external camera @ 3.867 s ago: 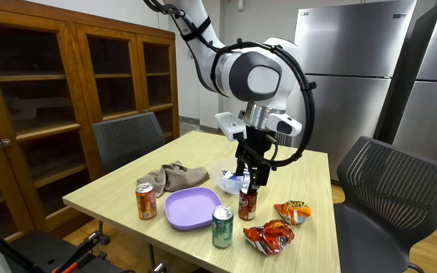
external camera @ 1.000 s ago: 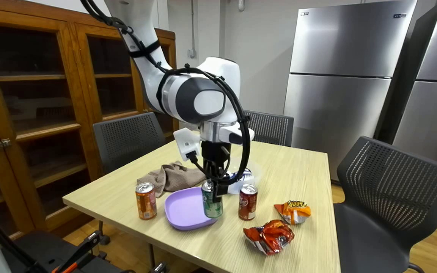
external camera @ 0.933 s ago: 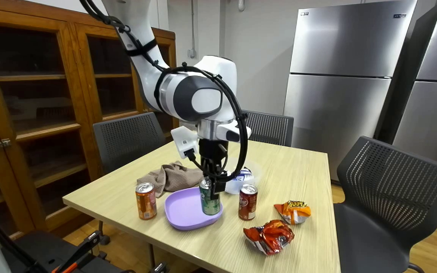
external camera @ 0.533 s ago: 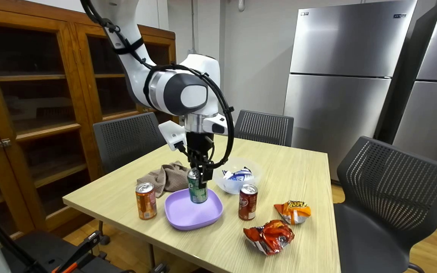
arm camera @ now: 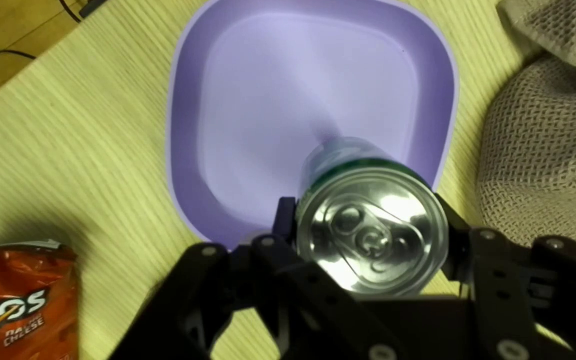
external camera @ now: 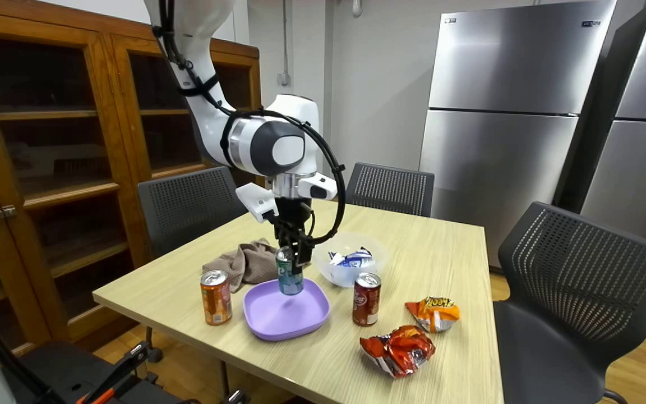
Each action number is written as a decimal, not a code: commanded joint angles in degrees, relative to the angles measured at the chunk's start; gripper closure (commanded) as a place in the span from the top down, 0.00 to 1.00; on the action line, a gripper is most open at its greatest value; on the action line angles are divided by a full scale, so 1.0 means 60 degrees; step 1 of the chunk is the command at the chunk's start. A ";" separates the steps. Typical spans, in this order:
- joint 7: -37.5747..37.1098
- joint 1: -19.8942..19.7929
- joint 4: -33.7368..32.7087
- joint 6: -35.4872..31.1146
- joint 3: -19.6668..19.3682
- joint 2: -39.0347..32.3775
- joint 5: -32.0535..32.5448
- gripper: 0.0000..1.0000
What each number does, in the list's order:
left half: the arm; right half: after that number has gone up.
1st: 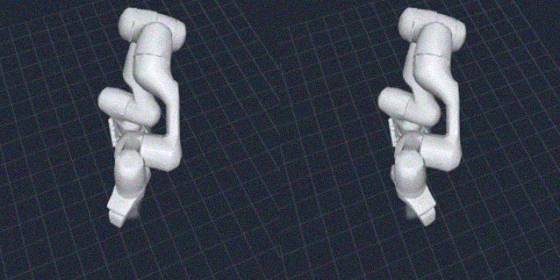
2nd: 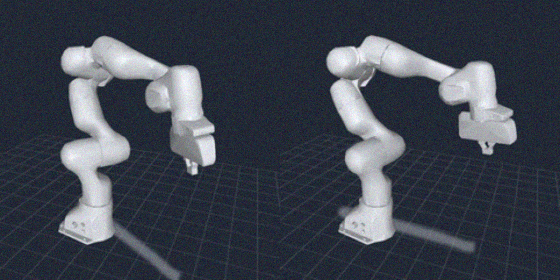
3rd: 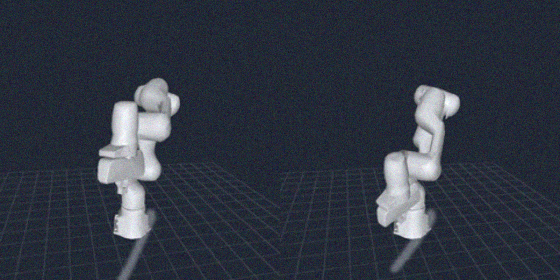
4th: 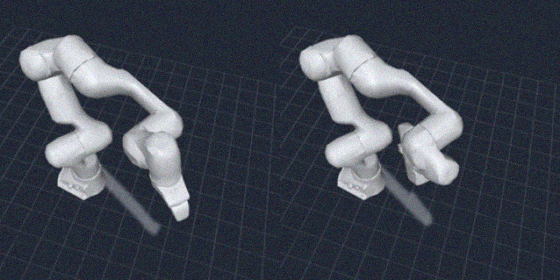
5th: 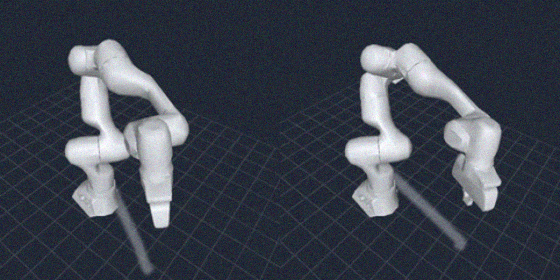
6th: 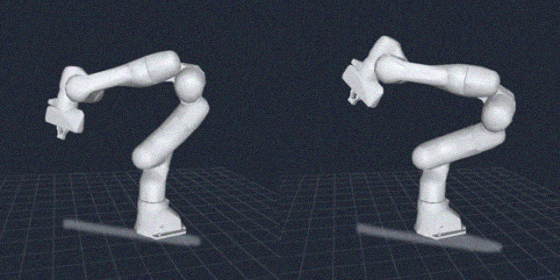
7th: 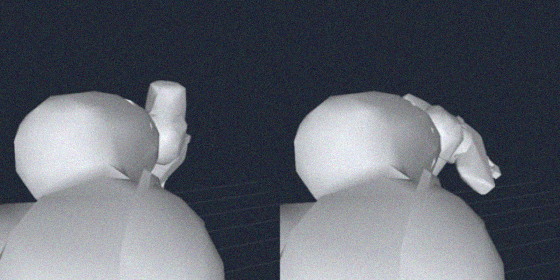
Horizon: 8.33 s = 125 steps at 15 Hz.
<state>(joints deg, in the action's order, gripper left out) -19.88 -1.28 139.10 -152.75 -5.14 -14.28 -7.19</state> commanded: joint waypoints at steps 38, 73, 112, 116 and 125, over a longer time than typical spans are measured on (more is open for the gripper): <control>-0.0323 -0.0670 -0.0947 -0.0004 -0.1081 -0.0231 0.0193 1.00; -0.0788 -0.0704 -0.1093 -0.0475 -0.1750 -0.0899 -0.0572 0.38; -0.3566 0.0339 0.1130 -0.1194 -0.1208 0.0241 0.0275 0.38; -0.3584 0.0366 0.1112 -0.1182 -0.1233 0.0218 0.0314 0.38; -0.3400 0.0258 0.1476 -0.1355 -0.1206 0.1083 0.0270 1.00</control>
<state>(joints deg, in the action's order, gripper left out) -39.64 0.24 146.32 -160.85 -12.44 -12.07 -5.75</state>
